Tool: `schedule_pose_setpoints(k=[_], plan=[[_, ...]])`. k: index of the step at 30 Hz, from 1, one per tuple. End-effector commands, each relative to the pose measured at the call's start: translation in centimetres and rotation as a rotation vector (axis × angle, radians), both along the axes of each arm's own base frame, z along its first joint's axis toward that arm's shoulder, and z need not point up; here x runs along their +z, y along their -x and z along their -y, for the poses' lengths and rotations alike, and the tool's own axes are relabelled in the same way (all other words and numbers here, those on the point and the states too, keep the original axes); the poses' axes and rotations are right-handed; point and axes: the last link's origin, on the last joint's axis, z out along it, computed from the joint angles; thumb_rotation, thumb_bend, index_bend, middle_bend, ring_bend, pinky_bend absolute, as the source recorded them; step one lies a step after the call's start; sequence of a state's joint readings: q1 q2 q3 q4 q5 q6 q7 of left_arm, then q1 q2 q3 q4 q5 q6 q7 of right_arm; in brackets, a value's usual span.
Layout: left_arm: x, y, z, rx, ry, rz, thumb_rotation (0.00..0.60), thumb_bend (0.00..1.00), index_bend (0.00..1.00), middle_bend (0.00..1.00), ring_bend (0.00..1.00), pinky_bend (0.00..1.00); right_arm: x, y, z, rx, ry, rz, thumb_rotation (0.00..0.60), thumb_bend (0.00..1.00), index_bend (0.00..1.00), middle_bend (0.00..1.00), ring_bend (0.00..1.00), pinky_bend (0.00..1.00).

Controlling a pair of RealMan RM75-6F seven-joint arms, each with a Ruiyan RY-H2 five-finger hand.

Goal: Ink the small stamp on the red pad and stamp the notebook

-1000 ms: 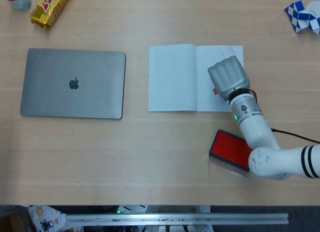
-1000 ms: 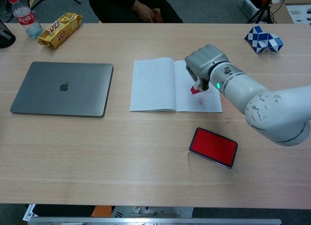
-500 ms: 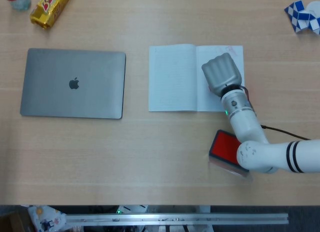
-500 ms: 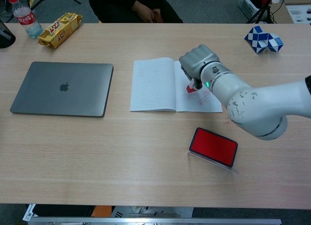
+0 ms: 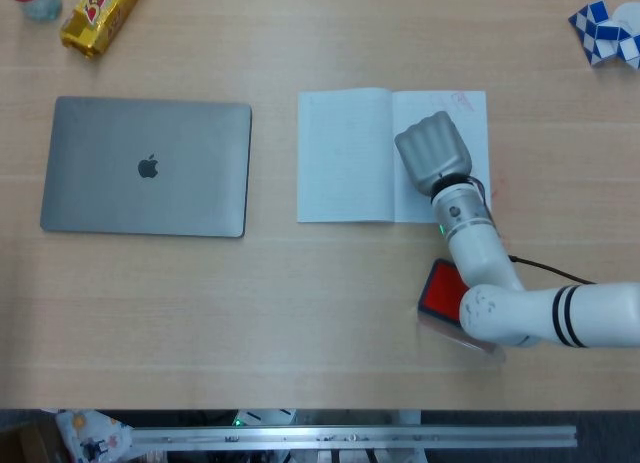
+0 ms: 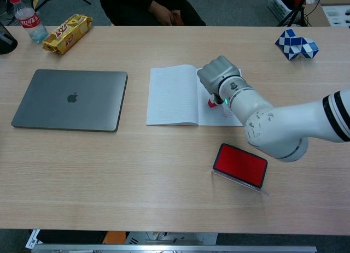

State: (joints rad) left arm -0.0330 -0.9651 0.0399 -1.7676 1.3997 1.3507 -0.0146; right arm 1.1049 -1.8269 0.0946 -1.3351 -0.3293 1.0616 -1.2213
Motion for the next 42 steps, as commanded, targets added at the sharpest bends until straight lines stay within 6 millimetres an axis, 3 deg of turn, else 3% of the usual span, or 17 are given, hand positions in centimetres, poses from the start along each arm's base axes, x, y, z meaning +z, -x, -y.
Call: schedule_pose_setpoints(k=[1, 42], plan=[[0.0, 0.0, 0.0, 0.0, 0.002, -0.001, 0.6, 0.27, 0.03, 0.03, 0.03, 0.04, -0.3, 0.1, -0.1, 0.003, 0.0, -0.003, 0.6, 0.37, 0.74, 1.0, 1.0, 1.0], [0.2, 0.1, 0.1, 0.011, -0.002, -0.004, 0.6, 0.27, 0.03, 0.03, 0.03, 0.04, -1.4, 1.0, 0.3, 0.002, 0.018, 0.038, 0.6, 0.37, 0.76, 1.0, 1.0, 1.0]])
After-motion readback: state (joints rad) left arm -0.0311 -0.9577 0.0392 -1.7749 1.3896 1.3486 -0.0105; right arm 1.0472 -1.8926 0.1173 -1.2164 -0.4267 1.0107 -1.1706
